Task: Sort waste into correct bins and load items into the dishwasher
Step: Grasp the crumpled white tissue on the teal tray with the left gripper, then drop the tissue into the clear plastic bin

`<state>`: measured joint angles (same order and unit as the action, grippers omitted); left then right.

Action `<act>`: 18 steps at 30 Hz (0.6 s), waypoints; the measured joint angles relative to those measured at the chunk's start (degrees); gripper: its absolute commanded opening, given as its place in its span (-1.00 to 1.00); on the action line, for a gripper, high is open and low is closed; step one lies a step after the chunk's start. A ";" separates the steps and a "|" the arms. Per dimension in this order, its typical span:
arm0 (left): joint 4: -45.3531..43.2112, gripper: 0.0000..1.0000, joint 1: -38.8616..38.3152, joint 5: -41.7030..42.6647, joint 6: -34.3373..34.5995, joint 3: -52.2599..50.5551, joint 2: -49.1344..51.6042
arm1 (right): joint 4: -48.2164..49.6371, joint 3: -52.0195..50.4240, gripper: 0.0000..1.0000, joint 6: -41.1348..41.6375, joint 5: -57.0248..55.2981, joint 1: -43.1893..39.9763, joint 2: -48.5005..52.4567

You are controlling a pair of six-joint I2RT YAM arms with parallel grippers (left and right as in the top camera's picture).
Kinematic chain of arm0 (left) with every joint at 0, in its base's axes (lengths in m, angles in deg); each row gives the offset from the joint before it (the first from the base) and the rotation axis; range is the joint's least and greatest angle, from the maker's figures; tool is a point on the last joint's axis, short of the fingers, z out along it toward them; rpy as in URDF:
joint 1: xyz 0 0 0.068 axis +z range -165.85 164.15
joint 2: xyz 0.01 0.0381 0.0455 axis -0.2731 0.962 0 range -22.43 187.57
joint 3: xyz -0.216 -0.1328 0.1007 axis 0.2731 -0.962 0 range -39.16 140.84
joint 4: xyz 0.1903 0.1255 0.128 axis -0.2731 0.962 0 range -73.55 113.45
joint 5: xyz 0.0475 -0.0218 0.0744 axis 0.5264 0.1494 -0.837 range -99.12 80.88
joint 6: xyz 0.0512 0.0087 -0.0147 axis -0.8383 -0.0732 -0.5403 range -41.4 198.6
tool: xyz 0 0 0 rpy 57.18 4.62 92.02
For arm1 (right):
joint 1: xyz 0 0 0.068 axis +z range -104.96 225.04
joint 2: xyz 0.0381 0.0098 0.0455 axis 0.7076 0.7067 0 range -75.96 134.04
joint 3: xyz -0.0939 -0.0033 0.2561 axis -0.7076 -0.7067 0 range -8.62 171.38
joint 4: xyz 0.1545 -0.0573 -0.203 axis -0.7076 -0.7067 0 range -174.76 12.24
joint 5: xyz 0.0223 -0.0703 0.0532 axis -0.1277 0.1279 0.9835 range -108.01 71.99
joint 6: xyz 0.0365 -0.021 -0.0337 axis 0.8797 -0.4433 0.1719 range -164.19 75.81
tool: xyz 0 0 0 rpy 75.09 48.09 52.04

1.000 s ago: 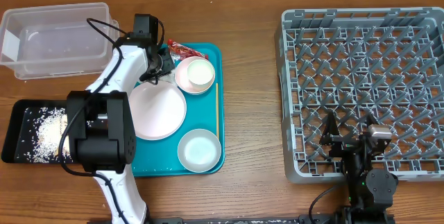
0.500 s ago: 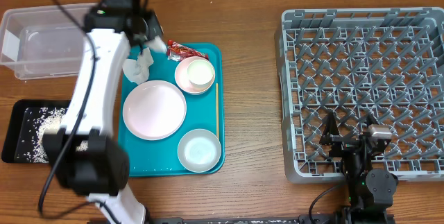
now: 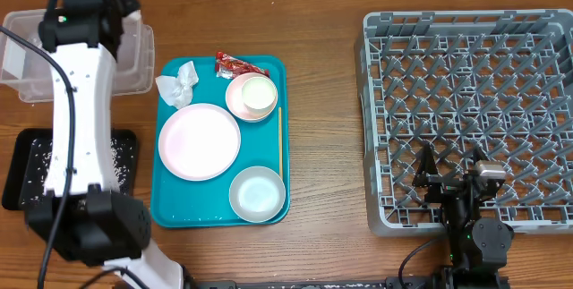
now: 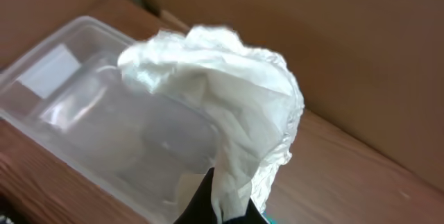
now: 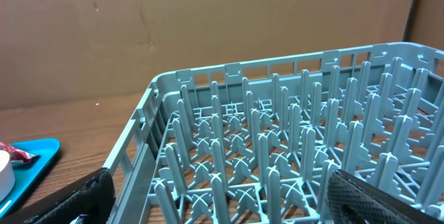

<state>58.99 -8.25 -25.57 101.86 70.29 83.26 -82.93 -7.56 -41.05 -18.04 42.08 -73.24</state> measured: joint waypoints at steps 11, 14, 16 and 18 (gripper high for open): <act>-5.18 1.00 9.73 0.02 -1.18 -0.83 13.18 | 0.00 0.00 1.00 0.00 0.02 0.00 0.00; -3.69 1.00 9.66 4.35 -1.14 -1.01 12.94 | -0.02 0.00 1.00 0.00 0.04 0.00 0.00; -1.36 0.81 9.62 8.63 -1.09 -1.01 12.39 | 0.00 0.00 1.00 0.00 0.02 0.00 0.00; 3.21 0.39 9.38 15.15 -1.53 -1.05 11.34 | 0.02 0.00 1.00 0.02 0.04 0.00 0.00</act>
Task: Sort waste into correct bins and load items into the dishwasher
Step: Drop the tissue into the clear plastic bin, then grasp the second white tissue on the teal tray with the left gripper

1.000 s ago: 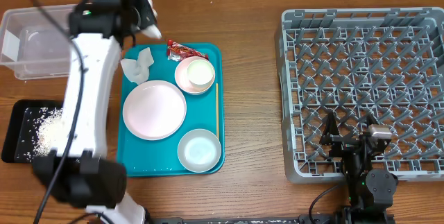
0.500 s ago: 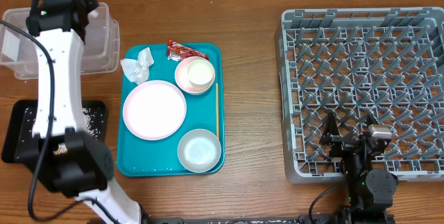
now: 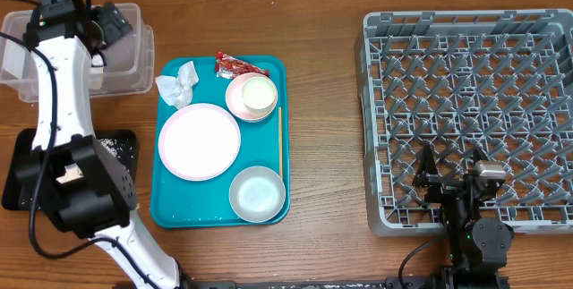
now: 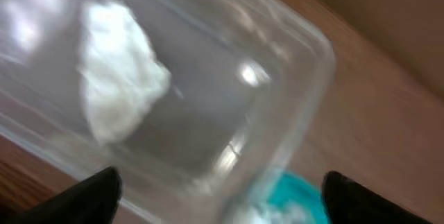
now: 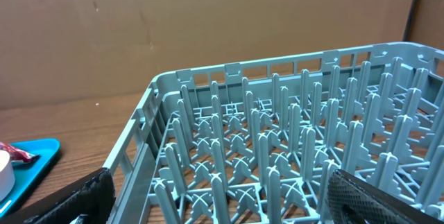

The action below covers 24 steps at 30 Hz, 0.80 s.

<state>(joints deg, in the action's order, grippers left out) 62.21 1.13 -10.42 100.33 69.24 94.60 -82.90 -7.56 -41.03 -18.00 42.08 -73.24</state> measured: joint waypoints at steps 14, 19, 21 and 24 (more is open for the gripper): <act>13.03 0.70 -11.45 13.99 -8.92 -7.28 -4.15 | 0.00 0.00 1.00 0.00 0.00 0.00 0.00; 4.83 0.72 -15.72 5.75 -9.75 -14.86 -4.15 | -0.04 0.00 1.00 -0.02 -0.02 0.00 0.02; 0.33 0.71 -16.22 2.38 -9.90 -17.92 -4.15 | -0.02 0.00 1.00 -0.02 -0.02 0.00 0.00; -5.01 0.71 -16.24 -2.23 -9.92 -21.73 -4.15 | -0.02 0.00 1.00 -0.02 -0.02 0.00 0.00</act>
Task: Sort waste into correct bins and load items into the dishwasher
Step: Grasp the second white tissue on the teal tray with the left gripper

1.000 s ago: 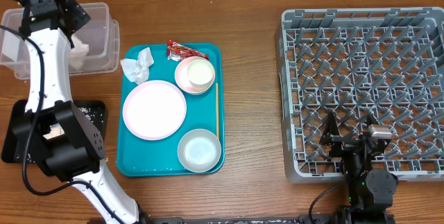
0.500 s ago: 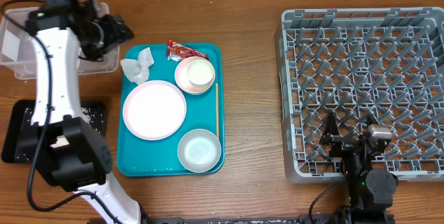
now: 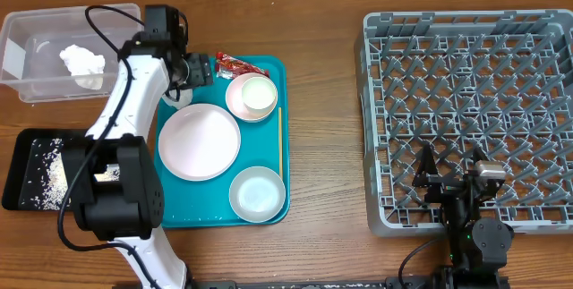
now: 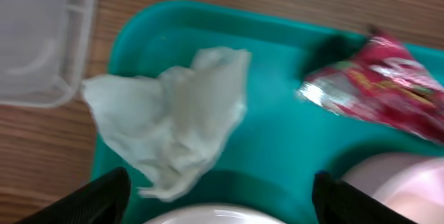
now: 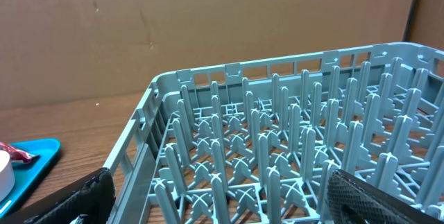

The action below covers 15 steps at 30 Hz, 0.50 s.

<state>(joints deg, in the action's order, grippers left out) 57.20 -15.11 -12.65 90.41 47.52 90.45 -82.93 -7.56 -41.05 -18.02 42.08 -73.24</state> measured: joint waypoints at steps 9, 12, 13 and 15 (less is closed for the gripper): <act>-10.47 0.33 0.04 -5.66 -0.20 -8.26 0.00 | 0.00 0.00 1.00 0.00 0.04 0.00 0.00; -12.37 0.33 0.04 -5.75 -0.26 -9.90 0.00 | 0.02 0.00 1.00 0.02 0.02 0.00 0.00; -12.70 0.33 0.04 -5.73 -0.31 -10.29 0.00 | 0.00 0.00 1.00 0.02 0.00 0.00 0.00; -13.73 0.27 0.04 -5.27 -0.44 -11.06 0.00 | 0.00 0.00 1.00 0.02 0.00 0.00 0.00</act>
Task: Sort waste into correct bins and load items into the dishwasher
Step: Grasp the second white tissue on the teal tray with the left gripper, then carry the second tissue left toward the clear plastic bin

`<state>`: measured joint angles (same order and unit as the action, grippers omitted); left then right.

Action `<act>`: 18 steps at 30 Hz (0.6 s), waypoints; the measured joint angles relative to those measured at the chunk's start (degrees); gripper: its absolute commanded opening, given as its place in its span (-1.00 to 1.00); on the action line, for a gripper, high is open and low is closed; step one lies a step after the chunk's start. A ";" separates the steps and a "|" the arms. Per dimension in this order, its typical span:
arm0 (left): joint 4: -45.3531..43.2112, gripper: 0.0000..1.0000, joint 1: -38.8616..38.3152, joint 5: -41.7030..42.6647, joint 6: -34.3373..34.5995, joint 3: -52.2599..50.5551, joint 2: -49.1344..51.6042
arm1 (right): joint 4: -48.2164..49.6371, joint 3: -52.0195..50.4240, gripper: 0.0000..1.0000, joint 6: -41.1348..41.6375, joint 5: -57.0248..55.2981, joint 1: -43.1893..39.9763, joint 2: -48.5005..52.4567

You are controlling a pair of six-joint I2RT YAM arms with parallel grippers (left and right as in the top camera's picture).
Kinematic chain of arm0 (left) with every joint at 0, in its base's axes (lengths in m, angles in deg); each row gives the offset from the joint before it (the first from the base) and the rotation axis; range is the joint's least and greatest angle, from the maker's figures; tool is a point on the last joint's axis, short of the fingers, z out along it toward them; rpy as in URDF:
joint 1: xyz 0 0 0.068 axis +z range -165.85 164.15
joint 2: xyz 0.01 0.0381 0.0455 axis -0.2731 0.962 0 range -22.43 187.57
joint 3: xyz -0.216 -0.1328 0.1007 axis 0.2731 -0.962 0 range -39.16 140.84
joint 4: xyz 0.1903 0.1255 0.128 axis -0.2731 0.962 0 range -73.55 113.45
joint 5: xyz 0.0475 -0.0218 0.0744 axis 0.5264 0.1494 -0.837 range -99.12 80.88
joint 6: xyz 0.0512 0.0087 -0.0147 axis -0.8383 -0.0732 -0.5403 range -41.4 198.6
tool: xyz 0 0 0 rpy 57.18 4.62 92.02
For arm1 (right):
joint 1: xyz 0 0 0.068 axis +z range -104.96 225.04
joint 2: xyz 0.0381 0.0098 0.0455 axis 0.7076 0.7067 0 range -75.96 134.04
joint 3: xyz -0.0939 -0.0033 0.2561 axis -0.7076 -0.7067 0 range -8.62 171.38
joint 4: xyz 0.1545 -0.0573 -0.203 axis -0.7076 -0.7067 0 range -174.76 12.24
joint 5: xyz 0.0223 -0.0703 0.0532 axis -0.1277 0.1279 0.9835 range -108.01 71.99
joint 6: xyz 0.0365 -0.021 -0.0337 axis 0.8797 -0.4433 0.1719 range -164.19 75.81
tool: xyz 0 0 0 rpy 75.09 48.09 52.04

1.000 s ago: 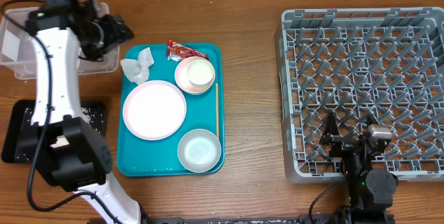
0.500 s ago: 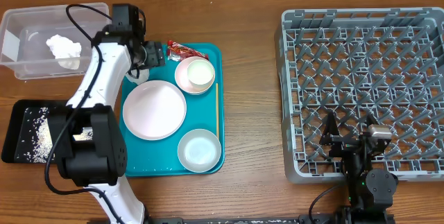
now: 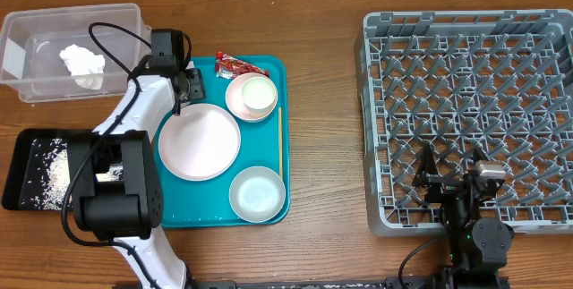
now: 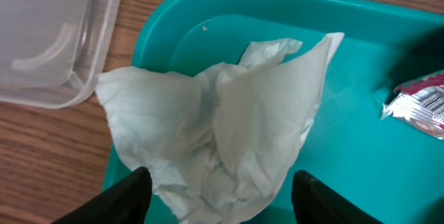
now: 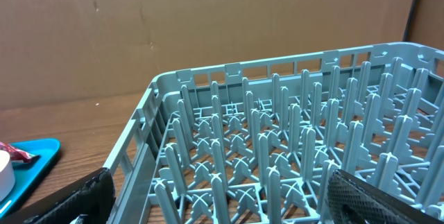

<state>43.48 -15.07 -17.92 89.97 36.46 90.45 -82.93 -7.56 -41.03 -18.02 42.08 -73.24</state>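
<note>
A crumpled white tissue (image 4: 222, 134) lies in the far left corner of the teal tray (image 4: 333, 50). My left gripper (image 4: 222, 207) is open right over it, one dark finger on each side; in the overhead view the left gripper (image 3: 178, 90) covers the tissue. A red wrapper (image 3: 235, 63) lies at the tray's far edge. Another tissue (image 3: 81, 61) rests inside the clear bin (image 3: 36, 21). My right gripper (image 5: 229, 203) hangs open over the front of the grey dish rack (image 3: 474, 101), holding nothing.
On the tray are a pink plate (image 3: 199, 141), a pink bowl with a cup (image 3: 252, 96), a chopstick (image 3: 279, 141) and a pale blue bowl (image 3: 257, 192). A black bin (image 3: 40, 177) with white crumbs stands at the front left.
My left gripper has shifted from beside the tissue to directly over it and closer, so the tissue now lies between the open fingers. The right arm is unchanged.
My left gripper first held a white tissue above the clear bin. Then it was open and that tissue lay in the bin. Then it was over the tray near a second tissue, and now it straddles that one. The right arm stayed still.
</note>
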 measured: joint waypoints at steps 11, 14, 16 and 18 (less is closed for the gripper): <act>-1.99 -0.92 0.00 0.66 -1.73 -1.07 0.00 | 0.00 0.00 1.00 0.00 0.00 0.00 0.00; -0.72 -0.92 0.00 0.66 -1.51 -0.83 0.00 | 0.02 0.00 0.99 -0.02 0.02 0.00 0.00; 2.03 -0.92 0.00 0.68 -1.49 0.09 0.00 | -0.02 0.00 1.00 -0.04 0.00 0.00 0.00; 4.31 -0.92 0.00 0.68 -1.42 1.90 -0.20 | -0.02 0.00 1.00 -0.02 0.02 0.00 0.00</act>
<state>47.78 -15.07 -17.24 88.55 38.36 90.25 -82.95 -7.56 -41.05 -18.00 42.08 -73.24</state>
